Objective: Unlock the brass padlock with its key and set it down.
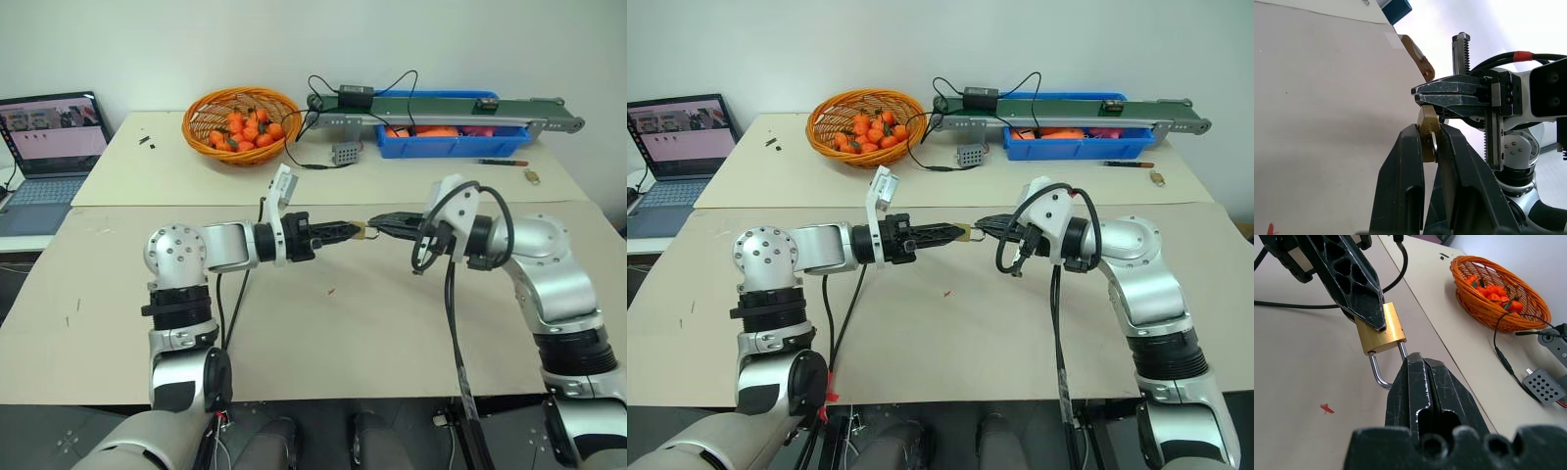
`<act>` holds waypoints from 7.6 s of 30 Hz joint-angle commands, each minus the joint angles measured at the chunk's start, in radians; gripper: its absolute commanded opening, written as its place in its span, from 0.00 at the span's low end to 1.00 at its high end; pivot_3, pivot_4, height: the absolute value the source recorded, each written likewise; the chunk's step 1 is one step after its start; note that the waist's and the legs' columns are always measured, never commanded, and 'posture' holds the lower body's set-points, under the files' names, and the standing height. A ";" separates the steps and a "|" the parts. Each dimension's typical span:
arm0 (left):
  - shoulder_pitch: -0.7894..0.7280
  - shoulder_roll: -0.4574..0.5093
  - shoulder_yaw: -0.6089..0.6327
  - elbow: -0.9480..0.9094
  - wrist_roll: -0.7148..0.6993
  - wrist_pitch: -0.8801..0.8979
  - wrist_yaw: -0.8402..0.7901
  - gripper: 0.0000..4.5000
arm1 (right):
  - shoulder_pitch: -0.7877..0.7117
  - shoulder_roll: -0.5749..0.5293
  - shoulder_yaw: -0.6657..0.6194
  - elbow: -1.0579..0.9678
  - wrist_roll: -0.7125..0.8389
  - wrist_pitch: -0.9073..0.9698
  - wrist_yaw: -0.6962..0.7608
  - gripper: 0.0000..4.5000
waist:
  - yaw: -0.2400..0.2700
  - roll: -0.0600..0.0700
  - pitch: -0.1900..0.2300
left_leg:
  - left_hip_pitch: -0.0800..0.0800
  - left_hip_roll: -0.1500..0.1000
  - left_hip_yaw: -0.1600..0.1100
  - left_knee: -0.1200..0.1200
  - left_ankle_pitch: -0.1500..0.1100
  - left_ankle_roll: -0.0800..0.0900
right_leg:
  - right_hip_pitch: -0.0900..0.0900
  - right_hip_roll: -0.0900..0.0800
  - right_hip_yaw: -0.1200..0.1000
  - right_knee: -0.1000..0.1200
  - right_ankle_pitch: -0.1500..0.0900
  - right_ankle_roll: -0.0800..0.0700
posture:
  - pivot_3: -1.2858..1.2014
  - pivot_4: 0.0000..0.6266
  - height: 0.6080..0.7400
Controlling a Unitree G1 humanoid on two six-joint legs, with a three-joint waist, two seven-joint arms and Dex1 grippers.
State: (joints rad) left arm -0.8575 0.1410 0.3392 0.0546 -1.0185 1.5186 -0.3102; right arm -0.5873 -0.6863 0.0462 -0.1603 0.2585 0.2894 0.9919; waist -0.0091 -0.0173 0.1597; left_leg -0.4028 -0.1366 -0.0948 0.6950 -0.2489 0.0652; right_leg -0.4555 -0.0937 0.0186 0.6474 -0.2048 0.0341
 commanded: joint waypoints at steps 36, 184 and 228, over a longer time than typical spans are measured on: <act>-0.016 0.017 -0.003 -0.009 -0.005 -0.047 -0.014 0.01 | -0.007 -0.021 -0.004 0.171 -0.088 -0.206 0.007 0.01 | 0.006 0.000 0.000 | 0.000 0.000 0.000 0.000 0.000 0.000 | -0.001 0.000 0.001 0.000 0.000 0.000 | 0.52 0.24 1.00; 0.345 0.622 -0.477 -0.056 0.686 -1.093 -0.753 0.98 | 0.177 -0.226 -0.212 -0.094 0.232 0.244 0.054 0.00 | 0.016 0.002 -0.001 | 0.001 0.002 0.003 -0.003 -0.001 0.002 | 0.001 -0.001 0.007 -0.005 0.001 -0.002 | 0.52 0.24 1.00; 0.270 0.616 -0.438 -0.214 0.591 -0.919 -0.811 1.00 | 0.172 -0.212 -0.108 -0.078 0.087 0.064 0.089 0.99 | 0.019 0.002 -0.001 | 0.000 0.003 0.007 -0.002 -0.002 0.003 | 0.000 0.001 0.002 -0.004 0.001 -0.002 | 0.52 0.24 1.00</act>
State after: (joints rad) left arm -0.5694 0.7470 -0.1207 -0.1423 -0.4221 0.5956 -1.1202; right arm -0.3895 -0.8819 -0.0457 -0.2257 0.3435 0.3755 1.0741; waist 0.0103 -0.0149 0.1585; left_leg -0.4024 -0.1332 -0.0880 0.6930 -0.2506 0.0682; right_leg -0.4560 -0.0931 0.0207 0.6435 -0.2038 0.0326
